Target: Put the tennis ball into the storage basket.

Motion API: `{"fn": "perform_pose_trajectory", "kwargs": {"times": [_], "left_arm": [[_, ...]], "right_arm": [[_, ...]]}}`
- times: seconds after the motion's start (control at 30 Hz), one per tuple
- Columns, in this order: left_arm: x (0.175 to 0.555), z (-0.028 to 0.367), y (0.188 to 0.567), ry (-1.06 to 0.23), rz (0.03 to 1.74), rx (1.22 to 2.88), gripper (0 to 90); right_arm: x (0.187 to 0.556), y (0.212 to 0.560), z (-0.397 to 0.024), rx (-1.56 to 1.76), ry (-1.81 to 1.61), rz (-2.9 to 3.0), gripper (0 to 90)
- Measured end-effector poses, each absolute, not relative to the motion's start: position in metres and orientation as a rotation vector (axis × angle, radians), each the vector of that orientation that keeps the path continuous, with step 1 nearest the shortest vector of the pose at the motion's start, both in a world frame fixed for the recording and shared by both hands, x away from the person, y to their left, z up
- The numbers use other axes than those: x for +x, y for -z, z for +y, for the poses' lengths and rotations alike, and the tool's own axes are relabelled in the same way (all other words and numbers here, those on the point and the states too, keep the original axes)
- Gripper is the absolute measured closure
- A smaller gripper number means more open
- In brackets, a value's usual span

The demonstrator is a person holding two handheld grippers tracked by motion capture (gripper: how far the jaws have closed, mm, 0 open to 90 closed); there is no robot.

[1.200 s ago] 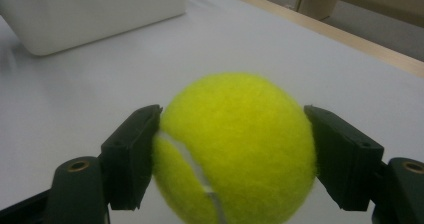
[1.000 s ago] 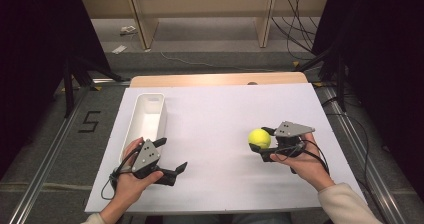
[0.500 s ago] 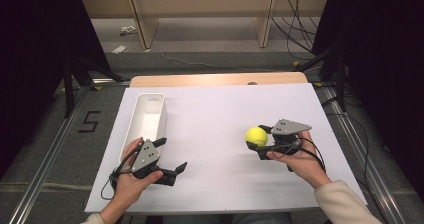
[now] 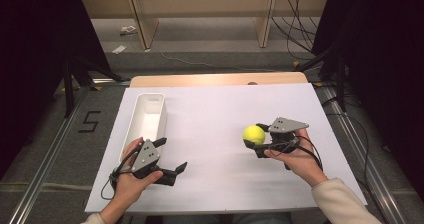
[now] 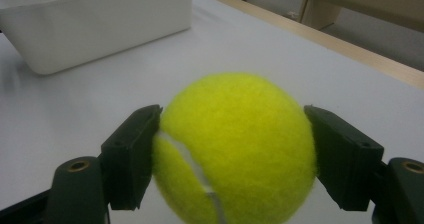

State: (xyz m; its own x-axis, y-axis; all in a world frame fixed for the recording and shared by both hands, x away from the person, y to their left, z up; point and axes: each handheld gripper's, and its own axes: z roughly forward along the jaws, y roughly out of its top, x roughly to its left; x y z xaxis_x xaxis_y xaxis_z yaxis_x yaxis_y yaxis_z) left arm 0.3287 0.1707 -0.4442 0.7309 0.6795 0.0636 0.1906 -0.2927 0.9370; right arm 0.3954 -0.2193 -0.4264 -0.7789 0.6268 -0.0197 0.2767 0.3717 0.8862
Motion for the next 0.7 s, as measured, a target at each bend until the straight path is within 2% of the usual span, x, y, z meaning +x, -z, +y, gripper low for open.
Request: {"fn": "perform_pose_trajectory", "kwargs": {"times": [0.7], "left_arm": [[0.329, 0.171, 0.444, -0.561, 0.672, 1.841, 0.0]], "right_arm": [[0.401, 0.424, -0.205, 0.768, -1.386, 2.291, 26.6]]}}
